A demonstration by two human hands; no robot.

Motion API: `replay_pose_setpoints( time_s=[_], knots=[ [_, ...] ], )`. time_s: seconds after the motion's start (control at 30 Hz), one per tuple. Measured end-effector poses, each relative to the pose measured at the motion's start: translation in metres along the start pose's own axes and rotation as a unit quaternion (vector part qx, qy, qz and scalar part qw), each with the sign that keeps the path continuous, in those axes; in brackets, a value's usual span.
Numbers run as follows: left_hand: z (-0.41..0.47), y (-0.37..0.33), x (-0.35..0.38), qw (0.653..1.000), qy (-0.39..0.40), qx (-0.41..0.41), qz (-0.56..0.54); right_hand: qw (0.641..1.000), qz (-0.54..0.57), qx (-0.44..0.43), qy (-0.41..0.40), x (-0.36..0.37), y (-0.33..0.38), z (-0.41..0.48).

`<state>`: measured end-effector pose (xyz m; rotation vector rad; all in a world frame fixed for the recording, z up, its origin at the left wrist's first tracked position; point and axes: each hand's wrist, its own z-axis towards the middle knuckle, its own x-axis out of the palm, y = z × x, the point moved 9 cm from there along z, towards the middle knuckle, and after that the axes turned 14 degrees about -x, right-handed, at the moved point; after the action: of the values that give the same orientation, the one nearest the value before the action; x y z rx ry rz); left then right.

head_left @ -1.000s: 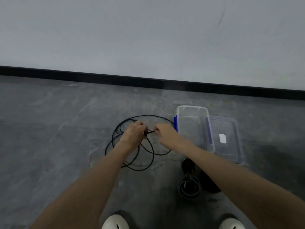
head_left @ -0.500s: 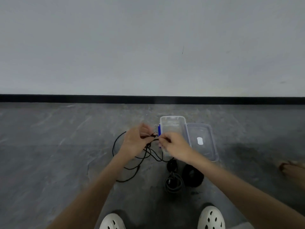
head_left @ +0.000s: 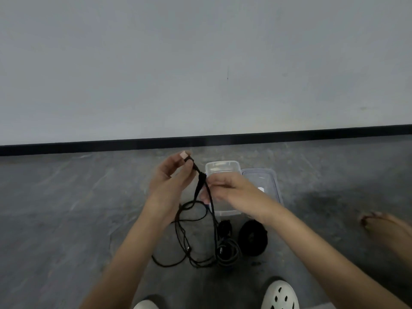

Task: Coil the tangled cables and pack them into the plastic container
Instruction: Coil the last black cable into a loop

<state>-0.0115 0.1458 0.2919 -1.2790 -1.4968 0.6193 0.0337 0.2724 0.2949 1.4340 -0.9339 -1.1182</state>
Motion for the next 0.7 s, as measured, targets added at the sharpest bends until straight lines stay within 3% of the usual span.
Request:
replay_pose_setpoints(
  time_s=[0.1,0.2,0.37,0.6,0.7],
  knots=[
    [0.006,0.003,-0.003,1.0,-0.009,-0.006,-0.012,0.998,0.057,0.015,-0.01,-0.004,0.0,0.0],
    [0.007,0.007,-0.001,1.0,-0.009,-0.018,0.021,1.0,-0.014,0.003,-0.024,-0.012,0.0,0.003],
    [0.002,0.006,0.006,0.966,-0.019,0.003,0.257,0.987,-0.14,-0.033,-0.065,-0.041,0.007,0.009],
    [0.005,0.047,0.039,0.885,0.108,-0.064,0.449,0.948,-0.311,0.002,0.063,-0.05,-0.008,0.013],
    [0.004,0.05,0.053,0.866,0.155,-0.033,0.473,0.943,-0.317,0.003,0.101,-0.046,-0.01,0.017]
  ],
)
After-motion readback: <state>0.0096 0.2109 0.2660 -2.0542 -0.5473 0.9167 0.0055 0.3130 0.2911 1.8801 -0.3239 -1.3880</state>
